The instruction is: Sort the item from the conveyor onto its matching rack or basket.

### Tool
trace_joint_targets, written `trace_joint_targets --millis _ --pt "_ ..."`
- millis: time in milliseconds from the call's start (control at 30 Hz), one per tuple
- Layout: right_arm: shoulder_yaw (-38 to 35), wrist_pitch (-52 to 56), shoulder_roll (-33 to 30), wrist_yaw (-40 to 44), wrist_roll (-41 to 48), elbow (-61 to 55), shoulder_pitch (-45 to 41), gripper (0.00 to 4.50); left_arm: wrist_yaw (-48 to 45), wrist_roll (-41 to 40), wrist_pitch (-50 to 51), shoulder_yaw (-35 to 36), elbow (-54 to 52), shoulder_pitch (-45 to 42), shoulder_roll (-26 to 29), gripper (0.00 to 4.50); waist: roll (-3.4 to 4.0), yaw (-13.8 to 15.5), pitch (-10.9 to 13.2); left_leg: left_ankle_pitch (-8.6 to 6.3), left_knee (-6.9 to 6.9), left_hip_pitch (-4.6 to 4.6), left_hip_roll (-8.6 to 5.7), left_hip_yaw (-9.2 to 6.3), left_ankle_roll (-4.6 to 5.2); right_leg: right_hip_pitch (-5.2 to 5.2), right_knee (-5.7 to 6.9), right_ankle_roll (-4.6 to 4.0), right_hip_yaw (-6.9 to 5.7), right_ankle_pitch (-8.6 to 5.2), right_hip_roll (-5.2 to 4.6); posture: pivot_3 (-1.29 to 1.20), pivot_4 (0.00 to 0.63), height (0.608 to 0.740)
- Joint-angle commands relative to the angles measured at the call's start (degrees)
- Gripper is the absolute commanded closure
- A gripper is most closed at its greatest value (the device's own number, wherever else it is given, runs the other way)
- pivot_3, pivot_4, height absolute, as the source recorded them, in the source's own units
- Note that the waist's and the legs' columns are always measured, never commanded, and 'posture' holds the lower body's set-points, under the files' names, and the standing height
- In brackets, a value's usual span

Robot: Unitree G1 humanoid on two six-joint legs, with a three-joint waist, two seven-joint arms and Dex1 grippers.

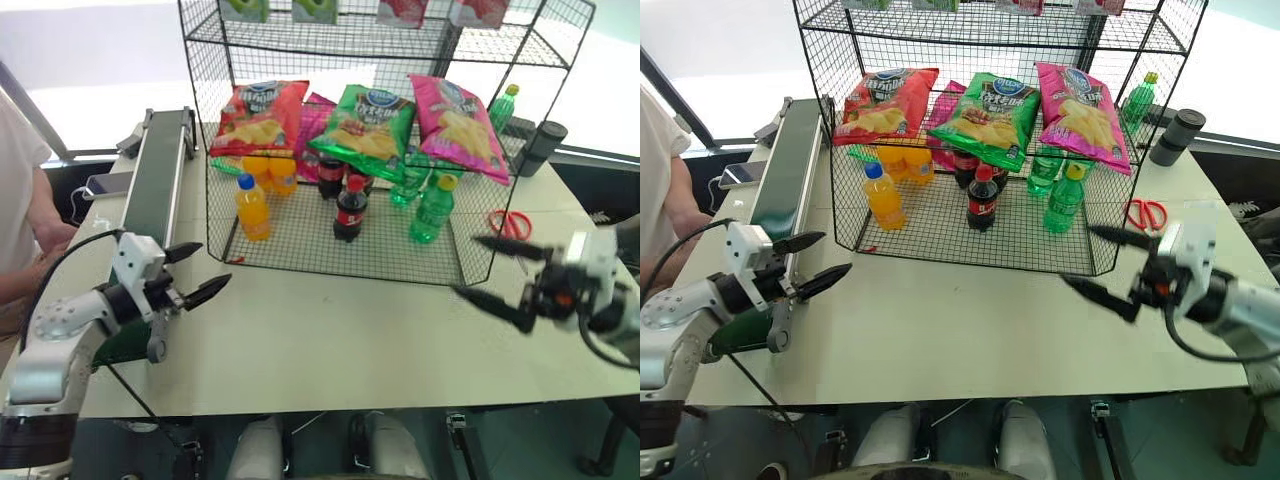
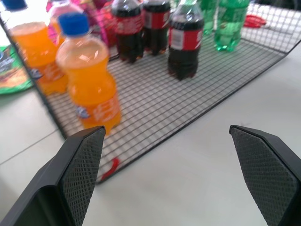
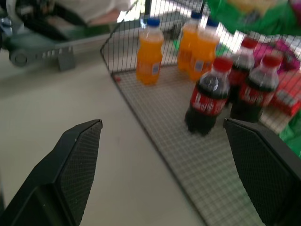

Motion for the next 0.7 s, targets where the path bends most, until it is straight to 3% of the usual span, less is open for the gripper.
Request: trace_joint_targets --millis 33,267,700 --pt "-5.0 -2.1 1.9 2.8 -2.8 1.3 1.6 0.2 -1.2 1.4 -3.9 1.7 1.4 -0.3 1.2 0.0 -0.01 -0.1 0.0 0.0 0.02 0.0 0.0 0.0 0.0 0.0 -0.01 0.0 0.0 0.0 0.0 0.0 0.15 0.74" --pt "-3.6 -2.2 5.0 1.5 -7.6 3.3 -4.8 0.2 -1.5 1.9 -4.6 1.1 2.8 -2.7 1.3 0.0 0.01 -0.2 0.0 0.0 0.02 0.02 0.04 0.04 -0.01 -0.07 0.04 -0.01 0.07 0.0 0.07 0.0 0.15 0.74" --pt "-0.1 2.8 4.8 -0.7 -12.7 1.8 -13.0 0.2 0.0 2.5 -5.4 1.9 2.4 -2.1 1.3 0.0 -0.02 -0.2 0.0 -0.01 0.01 0.02 0.03 0.04 0.0 -0.05 0.06 0.01 0.05 0.0 0.06 0.0 0.15 0.74"
